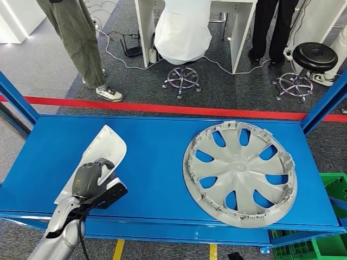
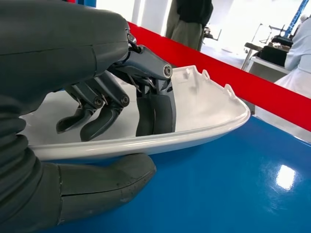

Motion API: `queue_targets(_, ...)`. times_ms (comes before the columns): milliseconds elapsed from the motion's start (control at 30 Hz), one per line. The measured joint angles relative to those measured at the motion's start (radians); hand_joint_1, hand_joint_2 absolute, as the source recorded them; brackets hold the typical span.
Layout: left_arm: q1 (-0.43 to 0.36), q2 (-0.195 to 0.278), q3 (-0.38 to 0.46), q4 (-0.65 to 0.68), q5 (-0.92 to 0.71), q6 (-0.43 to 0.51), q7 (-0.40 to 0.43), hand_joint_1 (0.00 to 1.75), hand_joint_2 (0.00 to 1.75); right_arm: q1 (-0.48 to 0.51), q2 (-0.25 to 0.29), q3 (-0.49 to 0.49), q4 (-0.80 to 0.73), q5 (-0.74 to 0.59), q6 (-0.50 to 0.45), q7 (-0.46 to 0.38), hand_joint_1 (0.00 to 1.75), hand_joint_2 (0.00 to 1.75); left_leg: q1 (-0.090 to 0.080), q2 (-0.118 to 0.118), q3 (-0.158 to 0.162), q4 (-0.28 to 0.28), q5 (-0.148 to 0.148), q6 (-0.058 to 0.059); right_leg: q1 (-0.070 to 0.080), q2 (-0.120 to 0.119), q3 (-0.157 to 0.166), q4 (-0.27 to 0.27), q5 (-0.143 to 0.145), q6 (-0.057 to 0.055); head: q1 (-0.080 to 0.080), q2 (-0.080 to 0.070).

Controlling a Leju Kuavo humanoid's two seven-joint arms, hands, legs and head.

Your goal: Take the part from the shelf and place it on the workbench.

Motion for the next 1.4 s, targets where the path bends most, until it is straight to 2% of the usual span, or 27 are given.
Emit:
queue_targets(367, 0.0, 0.0, 0.001, -0.001, -0.01, 0.018, 0.0, 1.75, 1.75, 0.0, 0.0, 0.0, 0.0, -0.002, -0.001, 0.0, 0.0, 0.0, 0.0, 0.0, 0.0, 0.0, 0.0, 0.0, 0.0, 0.0, 0.0, 0.0, 0.0, 0.0, 0.0, 0.0)
queue_targets(533, 0.015, -0.001, 0.006, -0.022, -0.022, 0.09, -0.014, 1.75, 1.75, 0.001, 0.0, 0.001, 0.0, -0.005, -0.004, -0.002, 0.0, 0.0, 0.0, 0.0, 0.0, 0.0, 0.0, 0.0, 0.0, 0.001, 0.0, 0.0, 0.0, 0.0, 0.0, 0.0)
queue_targets(833, 0.091, 0.002, 0.023, -0.203, -0.029, 0.263, -0.046, 1.75, 1.75, 0.003, 0.0, 0.001, 0.0, -0.014, -0.014, -0.007, 0.0, 0.0, 0.0, 0.0, 0.0, 0.0, -0.001, -0.001, 0.0, 0.001, -0.001, 0.0, 0.0, 0.0, 0.0, 0.0)
queue_targets(1067, 0.126, 0.016, 0.023, -0.319, -0.03, 0.315, -0.061, 1.75, 1.75, 0.003, 0.0, 0.002, 0.0, -0.014, -0.017, -0.007, 0.0, 0.0, 0.0, 0.0, 0.0, 0.0, -0.001, -0.001, 0.0, 0.001, -0.001, 0.0, 0.0, 0.0, 0.0, 0.0)
queue_targets(1400, 0.137, 0.024, 0.023, -0.364, -0.031, 0.323, -0.065, 1.75, 1.75, 0.003, 0.0, 0.006, 0.0, -0.014, -0.017, -0.007, 0.0, 0.0, 0.0, 0.0, 0.0, 0.0, -0.001, -0.001, 0.0, 0.001, -0.001, 0.0, 0.0, 0.0, 0.0, 0.0)
